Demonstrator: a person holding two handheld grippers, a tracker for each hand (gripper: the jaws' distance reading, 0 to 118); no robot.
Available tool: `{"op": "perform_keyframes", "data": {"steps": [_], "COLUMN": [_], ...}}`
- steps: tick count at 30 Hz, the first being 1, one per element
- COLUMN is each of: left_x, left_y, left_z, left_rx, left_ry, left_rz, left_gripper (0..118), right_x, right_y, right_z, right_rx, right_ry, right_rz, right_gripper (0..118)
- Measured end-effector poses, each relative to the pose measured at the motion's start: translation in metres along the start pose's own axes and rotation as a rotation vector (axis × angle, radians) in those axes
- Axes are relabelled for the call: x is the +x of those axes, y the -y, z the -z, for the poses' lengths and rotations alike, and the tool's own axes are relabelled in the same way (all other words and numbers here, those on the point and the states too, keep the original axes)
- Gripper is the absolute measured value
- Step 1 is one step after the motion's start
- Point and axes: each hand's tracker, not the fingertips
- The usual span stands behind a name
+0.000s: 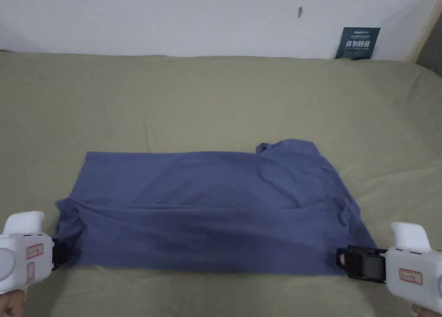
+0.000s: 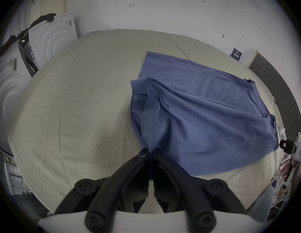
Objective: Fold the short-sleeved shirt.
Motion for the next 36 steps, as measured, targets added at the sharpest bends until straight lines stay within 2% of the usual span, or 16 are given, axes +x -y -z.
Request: {"op": "perform_keyframes", "data": {"steps": [2, 3, 5, 6, 7, 9, 11, 14, 23, 31, 35, 36], "left_x": [0.003, 0.004, 0.005, 0.005, 0.006, 0.007, 0.008, 0.004, -0.011, -0.029, -0.037, -0.038], "left_y": [-0.001, -0.001, -0.001, -0.002, -0.002, -0.003, -0.004, -0.003, 0.038, 0.094, 0.105, 0.106], "left_z": [0.001, 0.001, 0.002, 0.002, 0.000, -0.002, -0.005, -0.013, -0.056, -0.102, -0.104, -0.103], "left_rx": [-0.007, -0.009, -0.015, -0.020, -0.021, -0.032, -0.037, -0.041, -0.048, -0.066, -0.066, -0.067], "left_ry": [-0.005, -0.006, -0.011, -0.011, -0.010, -0.019, -0.038, -0.036, -0.029, -0.023, -0.007, -0.005], "left_rz": [-0.003, -0.005, 0.003, 0.004, 0.005, 0.018, 0.049, 0.029, -0.003, -0.014, -0.029, -0.037], "left_gripper": [0, 0, 0, 0, 0, 0, 0, 0, 0, 0, 0, 12], "right_x": [0.007, -0.004, -0.008, -0.010, -0.006, -0.010, -0.010, -0.004, -0.003, 0.002, 0.002, 0.001], "right_y": [-0.003, -0.001, -0.001, -0.001, -0.001, -0.003, -0.001, -0.001, 0.031, 0.081, 0.093, 0.093], "right_z": [0.012, 0.013, 0.011, 0.009, 0.008, 0.004, -0.001, -0.014, -0.052, -0.087, -0.087, -0.085], "right_rx": [-0.066, -0.055, -0.060, -0.051, -0.035, -0.076, -0.052, -0.033, -0.041, -0.079, -0.083, -0.099], "right_ry": [0.046, 0.025, 0.023, 0.050, 0.009, -0.005, 0.018, -0.004, -0.022, -0.058, -0.063, -0.066], "right_rz": [-0.021, -0.024, -0.036, -0.058, -0.073, -0.074, -0.110, -0.075, -0.101, -0.091, -0.074, -0.062], "right_gripper": [117, 99, 7, 7, 7, 7, 7, 7, 7, 7, 8, 16]}}
